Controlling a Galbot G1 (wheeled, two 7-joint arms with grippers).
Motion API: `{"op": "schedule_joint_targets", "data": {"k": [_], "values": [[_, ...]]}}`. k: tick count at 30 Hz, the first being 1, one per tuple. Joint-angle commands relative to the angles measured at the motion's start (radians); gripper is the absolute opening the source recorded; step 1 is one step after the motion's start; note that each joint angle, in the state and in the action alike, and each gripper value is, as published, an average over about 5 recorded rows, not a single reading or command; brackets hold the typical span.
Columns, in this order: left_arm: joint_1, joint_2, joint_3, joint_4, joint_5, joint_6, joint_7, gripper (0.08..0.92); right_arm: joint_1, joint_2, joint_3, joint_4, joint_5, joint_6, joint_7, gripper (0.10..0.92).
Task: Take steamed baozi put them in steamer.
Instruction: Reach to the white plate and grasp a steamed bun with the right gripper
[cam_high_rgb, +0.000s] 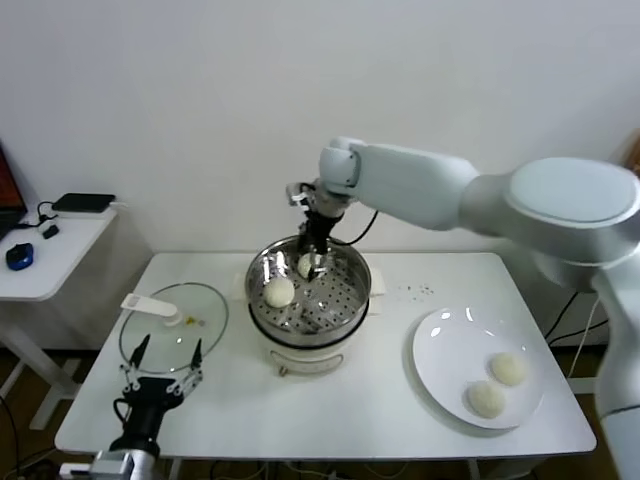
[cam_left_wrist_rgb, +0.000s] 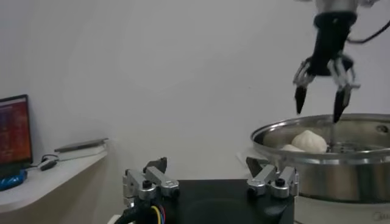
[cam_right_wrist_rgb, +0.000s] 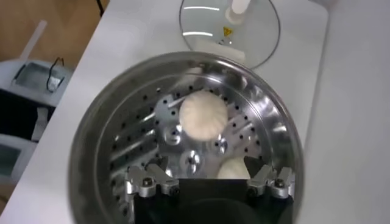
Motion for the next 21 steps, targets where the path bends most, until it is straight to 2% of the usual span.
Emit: {"op": "schedule_joint_targets", "data": {"k": [1, 12, 16, 21], "values": [[-0.008, 0.004, 0.006, 0.0, 0.009, 0.006, 0.001, 0.823, 0.197, -0.314, -0.039, 0.266, -0.089, 0.098, -0.063, 0.823], [-0.009, -0.006, 0.009, -0.003, 0.01, 0.005, 0.004, 0.823, 0.267, -0.743, -0.214, 0.547, -0.231, 0.13, -0.108, 0.823], [0.001, -0.015, 0.014, -0.006, 0.013, -0.002, 0.004, 0.823, 0.19, -0.846, -0.211, 0.564, -0.319, 0.127, -0.11, 0.823], [0.004, -0.03, 0.021, -0.01, 0.019, -0.008, 0.004, 0.823, 0.052, -0.897, -0.138, 0.512, -0.407, 0.114, -0.093, 0.823]]}}
